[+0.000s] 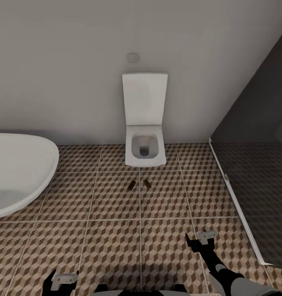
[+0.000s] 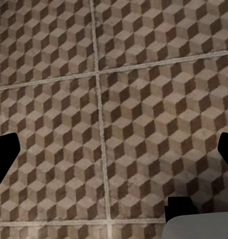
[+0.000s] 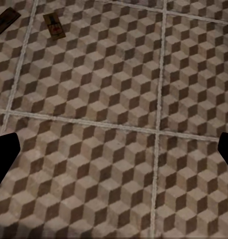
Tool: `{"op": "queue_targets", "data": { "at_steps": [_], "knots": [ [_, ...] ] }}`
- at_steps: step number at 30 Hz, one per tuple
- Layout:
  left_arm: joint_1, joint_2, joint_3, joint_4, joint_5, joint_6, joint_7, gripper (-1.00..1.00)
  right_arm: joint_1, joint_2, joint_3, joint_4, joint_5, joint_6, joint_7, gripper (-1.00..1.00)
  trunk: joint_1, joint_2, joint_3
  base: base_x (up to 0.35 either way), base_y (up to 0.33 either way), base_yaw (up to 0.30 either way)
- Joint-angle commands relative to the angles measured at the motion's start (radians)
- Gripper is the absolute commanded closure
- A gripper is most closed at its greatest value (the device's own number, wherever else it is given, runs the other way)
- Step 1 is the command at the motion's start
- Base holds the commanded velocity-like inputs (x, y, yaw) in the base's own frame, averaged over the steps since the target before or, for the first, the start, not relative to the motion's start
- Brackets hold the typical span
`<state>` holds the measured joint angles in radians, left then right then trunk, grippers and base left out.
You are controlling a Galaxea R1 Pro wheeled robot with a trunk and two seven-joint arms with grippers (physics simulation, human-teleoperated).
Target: Take the four mousetraps from the cabinet in the bathroom and place them on the bathroom floor. Make sure all four end up on the same floor surface, and ensure that at least two of them are either under or directly next to the same bathroom sink.
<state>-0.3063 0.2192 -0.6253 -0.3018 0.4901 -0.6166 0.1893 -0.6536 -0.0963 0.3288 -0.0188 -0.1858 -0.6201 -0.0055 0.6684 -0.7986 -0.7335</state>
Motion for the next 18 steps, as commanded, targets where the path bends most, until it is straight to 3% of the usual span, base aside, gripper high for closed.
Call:
{"op": "queue_targets", "data": {
  "at_steps": [1,18],
  "knots": [
    [0.0,0.001,-0.008,0.002,0.002,-0.004,0.008,-1.0,0.002,0.0,0.009,0.0,-0.009,-0.003,-0.001,-1.0,-0.004,0.007,0.004,0.0,0.0,0.0],
    [0.0,0.0,-0.008,0.05,0.003,-0.01,0.009,-1.0,0.04,0.004,0.009,0.0,-0.012,-0.003,-0.001,-1.0,-0.069,0.126,0.081,0.0,0.0,-0.004]
  ]
}}
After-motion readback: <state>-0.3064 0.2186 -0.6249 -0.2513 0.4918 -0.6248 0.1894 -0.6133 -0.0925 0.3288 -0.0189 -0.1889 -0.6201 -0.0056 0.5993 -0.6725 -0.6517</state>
